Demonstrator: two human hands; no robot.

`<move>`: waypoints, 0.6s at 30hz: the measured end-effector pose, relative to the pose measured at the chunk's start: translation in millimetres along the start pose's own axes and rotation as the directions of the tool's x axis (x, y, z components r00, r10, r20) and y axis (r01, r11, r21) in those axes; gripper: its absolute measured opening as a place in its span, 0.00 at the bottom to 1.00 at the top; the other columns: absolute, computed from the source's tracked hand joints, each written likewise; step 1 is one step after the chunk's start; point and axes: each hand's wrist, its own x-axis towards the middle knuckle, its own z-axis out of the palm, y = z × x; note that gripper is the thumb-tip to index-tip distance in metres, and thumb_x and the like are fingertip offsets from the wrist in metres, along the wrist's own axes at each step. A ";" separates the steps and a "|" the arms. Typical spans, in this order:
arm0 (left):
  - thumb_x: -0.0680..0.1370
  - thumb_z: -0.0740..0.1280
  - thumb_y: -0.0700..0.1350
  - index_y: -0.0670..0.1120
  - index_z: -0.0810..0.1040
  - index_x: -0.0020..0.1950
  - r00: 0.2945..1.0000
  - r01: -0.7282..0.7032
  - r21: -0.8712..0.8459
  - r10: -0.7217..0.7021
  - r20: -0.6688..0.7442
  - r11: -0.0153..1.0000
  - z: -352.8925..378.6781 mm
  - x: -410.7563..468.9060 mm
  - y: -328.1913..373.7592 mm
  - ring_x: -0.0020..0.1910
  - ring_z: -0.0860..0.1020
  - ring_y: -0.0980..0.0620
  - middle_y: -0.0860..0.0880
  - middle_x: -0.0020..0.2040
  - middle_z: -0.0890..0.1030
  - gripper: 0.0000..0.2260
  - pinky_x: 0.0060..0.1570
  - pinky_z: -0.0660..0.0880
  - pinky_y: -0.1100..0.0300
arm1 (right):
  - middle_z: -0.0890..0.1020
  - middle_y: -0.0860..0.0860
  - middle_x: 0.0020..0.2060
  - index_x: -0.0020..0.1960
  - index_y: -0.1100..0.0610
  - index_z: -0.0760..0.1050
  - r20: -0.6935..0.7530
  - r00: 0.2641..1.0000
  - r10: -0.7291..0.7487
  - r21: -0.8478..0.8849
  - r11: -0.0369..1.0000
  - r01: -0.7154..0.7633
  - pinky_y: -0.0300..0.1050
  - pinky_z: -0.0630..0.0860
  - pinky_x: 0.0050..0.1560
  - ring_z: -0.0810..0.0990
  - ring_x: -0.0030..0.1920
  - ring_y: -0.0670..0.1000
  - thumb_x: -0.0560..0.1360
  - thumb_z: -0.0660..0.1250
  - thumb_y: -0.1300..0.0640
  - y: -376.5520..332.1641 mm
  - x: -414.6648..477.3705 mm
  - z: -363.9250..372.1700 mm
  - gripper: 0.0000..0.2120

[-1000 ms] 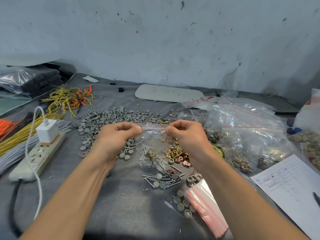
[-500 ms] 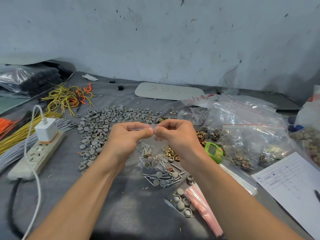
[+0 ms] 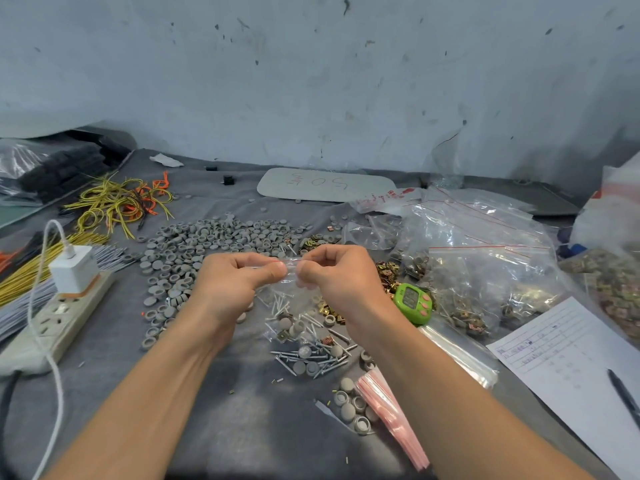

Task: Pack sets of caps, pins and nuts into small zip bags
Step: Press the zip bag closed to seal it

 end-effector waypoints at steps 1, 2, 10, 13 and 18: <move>0.68 0.81 0.44 0.50 0.89 0.40 1.000 -0.004 0.006 0.004 -0.003 1.000 0.3 0.6 -0.9 0.43 0.79 0.45 0.41 0.42 0.87 0.04 0.47 0.71 0.52 | 0.87 0.50 0.35 0.41 0.54 0.85 0.005 1.000 0.003 -0.001 1.000 -0.003 0.46 0.82 0.45 0.82 0.36 0.47 0.75 0.76 0.60 0.3 0.1 0.1 0.04; 0.69 0.81 0.45 0.51 0.89 0.40 1.000 -0.003 0.012 0.003 0.005 1.000 0.3 0.6 -1.3 0.43 0.80 0.46 0.43 0.41 0.87 0.03 0.48 0.72 0.52 | 0.87 0.50 0.35 0.41 0.54 0.85 0.006 1.000 0.008 0.003 1.000 -0.008 0.46 0.82 0.46 0.82 0.36 0.47 0.75 0.76 0.60 0.3 0.5 -0.1 0.05; 0.67 0.79 0.43 0.44 0.87 0.37 0.998 0.026 -0.053 -0.028 -0.049 0.998 -11.6 6.5 -2.2 0.46 0.84 0.51 0.48 0.39 0.88 0.04 0.55 0.73 0.55 | 0.87 0.56 0.38 0.34 0.55 0.84 -0.018 0.997 0.075 0.050 0.996 -0.074 0.59 0.83 0.52 0.80 0.37 0.51 0.74 0.76 0.63 1.8 3.4 -5.4 0.11; 0.62 0.79 0.48 0.45 0.87 0.36 0.999 0.006 -0.058 -0.008 -0.038 0.998 -12.1 5.1 -2.0 0.46 0.83 0.54 0.48 0.38 0.87 0.08 0.53 0.71 0.58 | 0.87 0.55 0.37 0.36 0.55 0.85 -0.023 0.997 0.070 0.058 0.996 -0.068 0.58 0.84 0.52 0.82 0.38 0.53 0.74 0.77 0.63 1.2 4.9 -4.7 0.09; 0.70 0.77 0.47 0.48 0.89 0.37 1.000 0.012 -0.074 -0.013 -0.014 0.997 -17.9 8.4 -4.2 0.54 0.83 0.47 0.47 0.42 0.88 0.04 0.71 0.70 0.45 | 0.86 0.55 0.36 0.40 0.55 0.85 -0.041 0.999 0.028 0.033 0.999 -0.027 0.50 0.82 0.46 0.82 0.37 0.52 0.77 0.75 0.60 -0.8 4.4 -5.3 0.07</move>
